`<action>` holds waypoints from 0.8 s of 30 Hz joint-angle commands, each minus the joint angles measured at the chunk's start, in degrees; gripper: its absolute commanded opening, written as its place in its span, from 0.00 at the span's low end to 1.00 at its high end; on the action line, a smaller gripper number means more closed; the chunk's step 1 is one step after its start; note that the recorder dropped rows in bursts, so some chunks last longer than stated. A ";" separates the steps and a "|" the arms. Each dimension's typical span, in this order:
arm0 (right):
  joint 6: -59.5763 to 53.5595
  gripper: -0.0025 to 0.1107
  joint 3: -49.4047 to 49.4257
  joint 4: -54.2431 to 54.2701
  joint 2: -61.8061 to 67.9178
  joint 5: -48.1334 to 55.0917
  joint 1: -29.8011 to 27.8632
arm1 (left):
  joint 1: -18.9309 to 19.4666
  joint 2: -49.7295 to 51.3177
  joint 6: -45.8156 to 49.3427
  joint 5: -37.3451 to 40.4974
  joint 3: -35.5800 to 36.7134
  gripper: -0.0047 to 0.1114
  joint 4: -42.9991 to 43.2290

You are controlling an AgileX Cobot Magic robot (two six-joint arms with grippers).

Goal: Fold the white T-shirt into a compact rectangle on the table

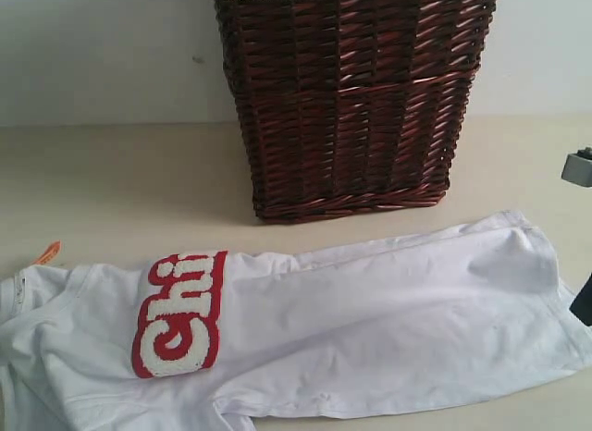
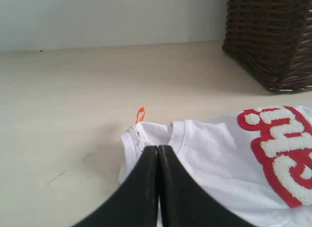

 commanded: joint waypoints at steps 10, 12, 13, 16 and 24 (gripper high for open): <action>0.58 0.12 -0.55 -8.00 7.67 -2.35 -0.13 | -0.30 -0.35 0.11 -0.12 -0.02 0.04 -0.25; 1.31 0.17 -0.55 -8.71 9.04 -2.33 -0.13 | -0.30 -0.35 0.11 -0.12 -0.02 0.04 -0.25; 2.13 0.20 -0.55 -9.56 9.15 -3.04 -0.13 | -0.30 -0.35 0.11 -0.12 -0.02 0.04 -0.25; 3.99 0.26 -0.55 -11.53 8.90 -7.09 -0.13 | -0.30 -0.35 0.11 -0.12 -0.02 0.04 -0.25; 6.04 0.49 -0.55 -10.63 8.65 -24.40 -1.10 | -0.30 -0.35 0.11 -0.12 -0.02 0.04 -0.25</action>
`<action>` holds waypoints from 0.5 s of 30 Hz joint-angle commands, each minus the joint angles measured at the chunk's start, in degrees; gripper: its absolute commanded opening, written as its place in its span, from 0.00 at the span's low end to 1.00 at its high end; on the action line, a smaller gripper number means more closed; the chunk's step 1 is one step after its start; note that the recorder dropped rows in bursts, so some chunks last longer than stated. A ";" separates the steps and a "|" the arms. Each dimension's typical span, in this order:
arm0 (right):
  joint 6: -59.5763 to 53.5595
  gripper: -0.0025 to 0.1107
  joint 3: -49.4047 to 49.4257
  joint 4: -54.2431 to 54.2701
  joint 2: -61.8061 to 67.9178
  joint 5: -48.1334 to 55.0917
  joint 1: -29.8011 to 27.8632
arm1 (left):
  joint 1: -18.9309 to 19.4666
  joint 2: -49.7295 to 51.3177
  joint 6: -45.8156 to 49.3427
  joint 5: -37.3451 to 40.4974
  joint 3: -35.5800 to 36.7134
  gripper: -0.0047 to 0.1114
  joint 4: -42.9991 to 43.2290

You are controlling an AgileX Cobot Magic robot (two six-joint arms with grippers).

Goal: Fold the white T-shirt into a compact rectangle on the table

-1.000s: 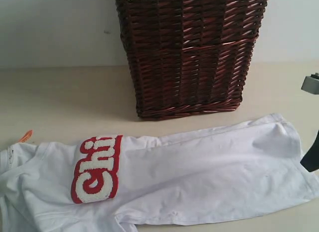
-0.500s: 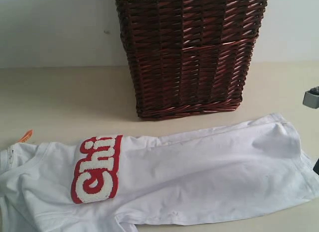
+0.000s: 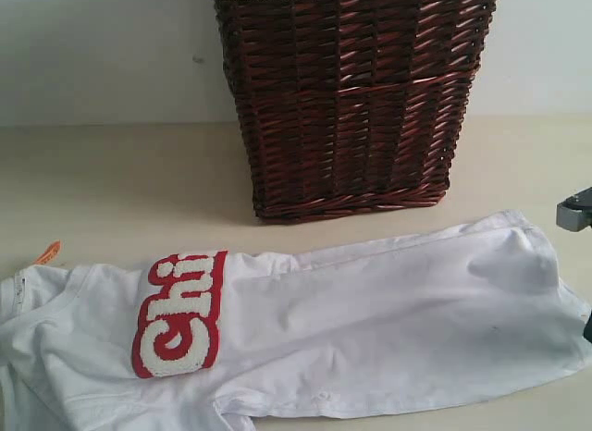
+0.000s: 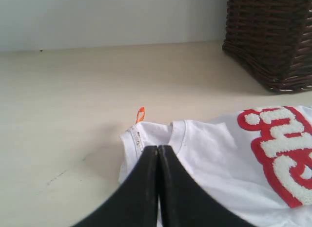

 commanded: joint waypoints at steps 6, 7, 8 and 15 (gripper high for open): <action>-2.27 0.53 -0.51 9.30 0.11 -14.51 -4.18 | -0.30 -0.35 0.11 -0.12 -0.02 0.04 -0.25; -3.20 0.53 -0.51 10.10 0.11 -12.98 -4.51 | -0.30 -0.35 0.11 -0.12 -0.02 0.04 -0.25; -3.92 0.53 -0.51 10.11 0.11 -7.65 -4.93 | -0.30 -0.35 0.11 -0.12 -0.02 0.04 -0.25; -7.94 0.53 -0.51 14.53 0.49 4.75 -4.93 | -0.30 -0.35 0.11 -0.12 -0.02 0.04 -0.25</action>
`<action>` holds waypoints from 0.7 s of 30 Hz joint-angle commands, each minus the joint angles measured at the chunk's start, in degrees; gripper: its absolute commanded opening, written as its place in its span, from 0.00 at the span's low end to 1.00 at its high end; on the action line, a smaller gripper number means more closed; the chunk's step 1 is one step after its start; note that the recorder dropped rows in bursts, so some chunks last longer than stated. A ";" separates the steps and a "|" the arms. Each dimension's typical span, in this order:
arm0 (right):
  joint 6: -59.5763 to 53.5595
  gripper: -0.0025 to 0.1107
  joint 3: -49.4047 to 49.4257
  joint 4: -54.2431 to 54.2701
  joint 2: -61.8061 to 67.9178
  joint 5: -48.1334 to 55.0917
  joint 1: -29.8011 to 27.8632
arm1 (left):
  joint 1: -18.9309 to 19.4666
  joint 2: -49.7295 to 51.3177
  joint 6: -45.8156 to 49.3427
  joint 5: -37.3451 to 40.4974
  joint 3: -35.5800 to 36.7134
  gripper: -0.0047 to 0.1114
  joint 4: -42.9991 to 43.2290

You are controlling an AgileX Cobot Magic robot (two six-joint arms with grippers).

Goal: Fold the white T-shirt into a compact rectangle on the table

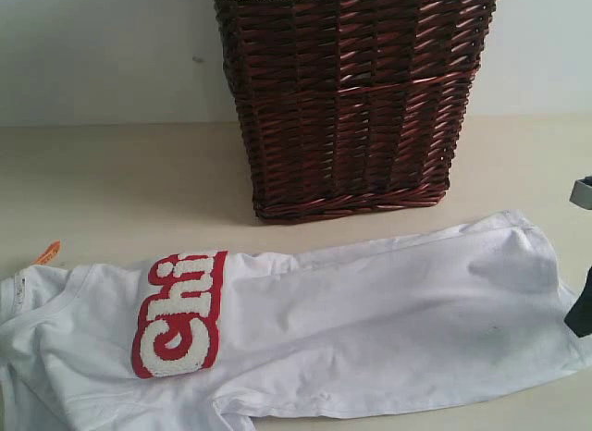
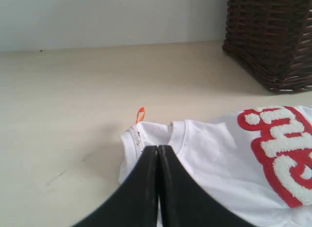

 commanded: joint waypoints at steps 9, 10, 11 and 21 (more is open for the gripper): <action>-0.42 0.48 -0.36 1.98 5.24 4.97 -0.27 | -0.30 -0.35 0.11 -0.12 -0.02 0.04 -0.25; -0.42 0.48 -0.36 1.98 5.24 5.13 -0.27 | -0.30 -0.35 0.11 -0.12 -0.02 0.04 -0.25; -0.42 0.48 -0.36 1.98 5.14 5.13 -0.27 | -0.30 -0.35 0.11 -0.12 -0.02 0.04 -0.25; 1.95 0.48 -0.36 -1.24 -1.63 2.55 -0.27 | -0.30 -0.35 0.11 -0.12 -0.02 0.04 -0.25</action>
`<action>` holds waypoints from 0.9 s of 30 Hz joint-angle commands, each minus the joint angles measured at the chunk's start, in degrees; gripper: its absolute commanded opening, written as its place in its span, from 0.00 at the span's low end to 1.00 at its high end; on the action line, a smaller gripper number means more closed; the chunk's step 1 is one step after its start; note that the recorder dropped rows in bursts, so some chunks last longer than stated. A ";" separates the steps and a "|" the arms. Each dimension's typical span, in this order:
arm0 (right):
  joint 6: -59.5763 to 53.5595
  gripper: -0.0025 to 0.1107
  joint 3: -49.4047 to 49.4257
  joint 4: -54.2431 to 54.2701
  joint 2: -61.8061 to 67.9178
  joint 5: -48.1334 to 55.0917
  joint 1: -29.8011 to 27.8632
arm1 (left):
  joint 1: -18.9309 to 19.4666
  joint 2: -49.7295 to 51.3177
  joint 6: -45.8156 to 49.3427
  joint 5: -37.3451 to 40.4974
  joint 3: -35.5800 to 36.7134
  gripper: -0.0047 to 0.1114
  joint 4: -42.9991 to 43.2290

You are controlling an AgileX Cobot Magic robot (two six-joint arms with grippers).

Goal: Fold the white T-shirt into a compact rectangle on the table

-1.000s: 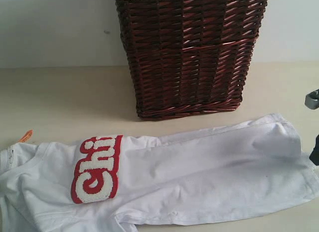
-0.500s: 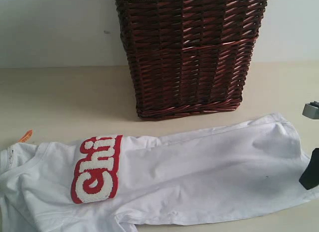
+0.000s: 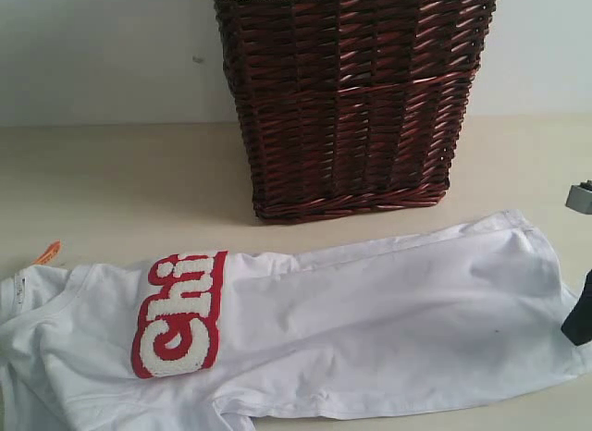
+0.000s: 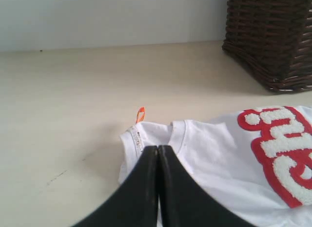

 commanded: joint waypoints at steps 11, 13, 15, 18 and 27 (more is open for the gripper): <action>5.30 0.48 -0.27 -5.57 2.24 -4.70 -0.23 | -0.30 -0.35 0.11 -0.12 -0.02 0.04 -0.25; 5.57 0.48 -0.27 -5.36 3.27 -4.25 -0.23 | -0.30 -0.35 0.11 -0.12 -0.02 0.04 -0.25; 5.57 0.47 -0.27 -5.05 4.18 -3.66 -0.23 | -0.30 -0.35 0.11 -0.12 -0.02 0.04 -0.25; 5.57 0.46 -0.27 -4.93 4.83 -3.64 -0.23 | -0.30 -0.35 0.11 -0.12 -0.02 0.04 -0.25; 1.26 0.06 -0.27 -3.02 4.90 -3.44 -0.08 | -0.30 -0.35 0.11 -0.12 -0.02 0.04 -0.25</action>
